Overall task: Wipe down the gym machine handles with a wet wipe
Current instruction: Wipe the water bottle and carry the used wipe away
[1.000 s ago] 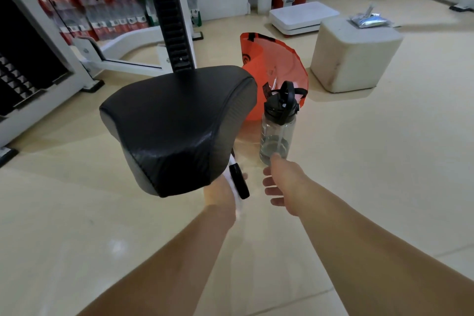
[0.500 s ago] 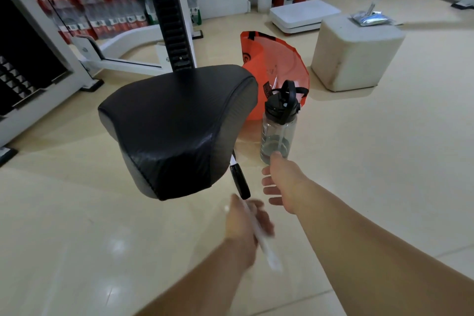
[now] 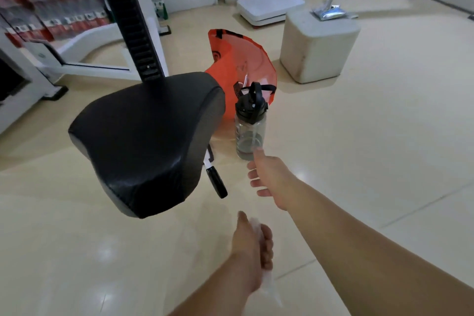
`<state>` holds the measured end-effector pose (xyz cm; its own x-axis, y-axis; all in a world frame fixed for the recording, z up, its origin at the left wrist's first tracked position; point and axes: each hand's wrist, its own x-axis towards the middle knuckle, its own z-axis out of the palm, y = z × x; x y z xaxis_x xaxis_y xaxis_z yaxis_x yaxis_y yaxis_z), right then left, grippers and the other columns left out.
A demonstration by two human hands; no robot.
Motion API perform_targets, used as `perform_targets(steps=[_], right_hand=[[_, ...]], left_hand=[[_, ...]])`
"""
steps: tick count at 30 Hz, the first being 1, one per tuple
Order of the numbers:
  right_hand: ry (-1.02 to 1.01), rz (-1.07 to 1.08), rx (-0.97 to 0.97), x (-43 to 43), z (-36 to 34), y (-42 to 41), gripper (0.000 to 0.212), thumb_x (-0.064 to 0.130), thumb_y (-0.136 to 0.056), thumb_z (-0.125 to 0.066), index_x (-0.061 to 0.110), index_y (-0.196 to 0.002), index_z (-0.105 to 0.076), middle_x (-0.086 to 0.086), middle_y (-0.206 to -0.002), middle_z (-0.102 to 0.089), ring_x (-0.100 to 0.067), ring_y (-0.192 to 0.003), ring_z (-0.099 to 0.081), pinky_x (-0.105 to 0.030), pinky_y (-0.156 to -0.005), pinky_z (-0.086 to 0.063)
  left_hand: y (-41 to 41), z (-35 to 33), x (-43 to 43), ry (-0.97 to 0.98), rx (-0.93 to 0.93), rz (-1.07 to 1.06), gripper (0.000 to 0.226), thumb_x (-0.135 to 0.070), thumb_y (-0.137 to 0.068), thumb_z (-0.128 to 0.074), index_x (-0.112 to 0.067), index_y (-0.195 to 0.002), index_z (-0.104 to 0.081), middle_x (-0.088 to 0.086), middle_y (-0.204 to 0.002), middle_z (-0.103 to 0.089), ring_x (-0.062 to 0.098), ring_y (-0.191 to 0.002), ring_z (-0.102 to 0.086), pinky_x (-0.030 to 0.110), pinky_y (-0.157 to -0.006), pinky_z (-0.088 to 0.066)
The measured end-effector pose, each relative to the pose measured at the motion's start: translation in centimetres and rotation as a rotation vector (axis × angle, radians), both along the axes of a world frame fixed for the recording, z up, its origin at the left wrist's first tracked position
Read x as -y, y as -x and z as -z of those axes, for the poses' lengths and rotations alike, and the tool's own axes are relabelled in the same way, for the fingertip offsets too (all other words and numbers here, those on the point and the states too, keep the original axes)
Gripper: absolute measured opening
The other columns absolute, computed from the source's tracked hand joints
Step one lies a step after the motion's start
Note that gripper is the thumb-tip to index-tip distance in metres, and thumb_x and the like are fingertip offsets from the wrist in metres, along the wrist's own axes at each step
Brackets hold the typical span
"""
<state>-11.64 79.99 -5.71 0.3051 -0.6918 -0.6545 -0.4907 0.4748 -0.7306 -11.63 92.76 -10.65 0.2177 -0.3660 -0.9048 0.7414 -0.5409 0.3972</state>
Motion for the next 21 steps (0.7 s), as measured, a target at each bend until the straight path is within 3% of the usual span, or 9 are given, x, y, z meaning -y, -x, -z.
perform_targets(steps=[2, 5, 6, 8, 11, 13, 15, 18, 21], right_hand=[[0.0, 0.013, -0.019, -0.4, -2.7, 2.9, 0.058, 0.056, -0.107, -0.035, 0.01, -0.114, -0.069, -0.007, -0.098, -0.066, -0.022, -0.086, -0.059, -0.036, -0.08, -0.05], [-0.139, 0.006, -0.049, -1.7, -8.8, 8.5, 0.059, 0.06, -0.106, -0.035, 0.011, -0.114, -0.068, -0.012, -0.111, -0.071, -0.023, -0.093, -0.065, -0.042, -0.094, -0.056], [-0.205, 0.021, -0.041, -2.1, -11.2, 10.6, 0.06, 0.061, -0.105, -0.036, 0.011, -0.115, -0.068, -0.014, -0.115, -0.071, -0.026, -0.099, -0.068, -0.047, -0.098, -0.056], [-0.313, 0.095, -0.007, -3.1, -16.7, 14.9, 0.058, 0.06, -0.105, -0.039, 0.01, -0.116, -0.067, -0.015, -0.116, -0.07, -0.036, -0.109, -0.071, -0.053, -0.102, -0.056], [-0.424, 0.17, 0.079, -4.4, -26.1, 20.1, 0.055, 0.059, -0.104, -0.043, 0.01, -0.111, -0.065, -0.012, -0.101, -0.071, -0.036, -0.097, -0.07, -0.054, -0.101, -0.054], [-0.466, 0.195, 0.141, -5.1, -32.7, 22.7, 0.056, 0.062, -0.102, -0.043, 0.012, -0.114, -0.066, -0.011, -0.093, -0.069, -0.034, -0.091, -0.067, -0.055, -0.104, -0.052], [-0.493, 0.211, 0.206, -6.3, -40.3, 25.4, 0.065, 0.068, -0.101, -0.041, 0.012, -0.123, -0.067, -0.013, -0.101, -0.067, -0.034, -0.096, -0.066, -0.055, -0.103, -0.052], [-0.542, 0.257, 0.29, -9.5, -50.6, 29.3, 0.083, 0.078, -0.097, -0.034, 0.01, -0.131, -0.066, -0.017, -0.115, -0.066, -0.038, -0.104, -0.067, -0.056, -0.1, -0.054], [-0.608, 0.368, 0.362, -14.0, -58.0, 32.7, 0.085, 0.08, -0.096, -0.033, 0.012, -0.134, -0.067, -0.019, -0.117, -0.069, -0.042, -0.101, -0.071, -0.055, -0.089, -0.061]], left_hand=[[0.3, -3.0, 0.6, -0.082, 0.079, 0.194, 0.087, -0.077, -0.096, -0.006, -0.013, -0.054, -0.046, 0.003, -0.045, -0.038, 0.016, -0.04, -0.026, 0.023, -0.047, -0.018], [1.7, -9.6, 1.5, -0.15, 0.194, 0.363, 0.087, -0.056, -0.105, -0.012, -0.006, -0.048, -0.054, 0.004, -0.039, -0.041, 0.018, -0.044, -0.03, 0.024, -0.051, -0.021], [2.7, -12.4, 1.6, -0.129, 0.237, 0.384, 0.079, -0.047, -0.106, -0.019, -0.004, -0.053, -0.06, 0.005, -0.039, -0.046, 0.02, -0.046, -0.035, 0.025, -0.052, -0.024], [5.5, -19.4, 1.0, -0.053, 0.322, 0.387, 0.056, -0.039, -0.104, -0.028, -0.006, -0.085, -0.069, 0.007, -0.054, -0.06, 0.021, -0.053, -0.045, 0.028, -0.055, -0.033], [9.0, -32.0, 0.5, 0.15, 0.436, 0.463, 0.022, -0.025, -0.103, -0.04, -0.015, -0.116, -0.055, 0.013, -0.082, -0.065, 0.017, -0.063, -0.053, 0.028, -0.057, -0.04], [11.0, -40.2, 0.8, 0.271, 0.501, 0.544, 0.017, -0.015, -0.1, -0.05, -0.015, -0.117, -0.051, 0.007, -0.099, -0.066, 0.015, -0.078, -0.061, 0.024, -0.059, -0.042], [13.2, -48.8, 0.7, 0.34, 0.528, 0.605, 0.023, -0.01, -0.097, -0.052, -0.017, -0.119, -0.05, 0.003, -0.107, -0.064, 0.014, -0.087, -0.063, 0.025, -0.063, -0.044], [16.7, -60.0, -0.3, 0.377, 0.518, 0.67, 0.024, -0.008, -0.096, -0.049, -0.02, -0.117, -0.05, 0.002, -0.106, -0.062, 0.014, -0.088, -0.061, 0.028, -0.064, -0.044], [20.4, -68.2, -2.5, 0.371, 0.473, 0.787, 0.022, -0.007, -0.095, -0.049, -0.021, -0.113, -0.053, -0.005, -0.096, -0.06, 0.011, -0.085, -0.059, 0.025, -0.061, -0.043]])
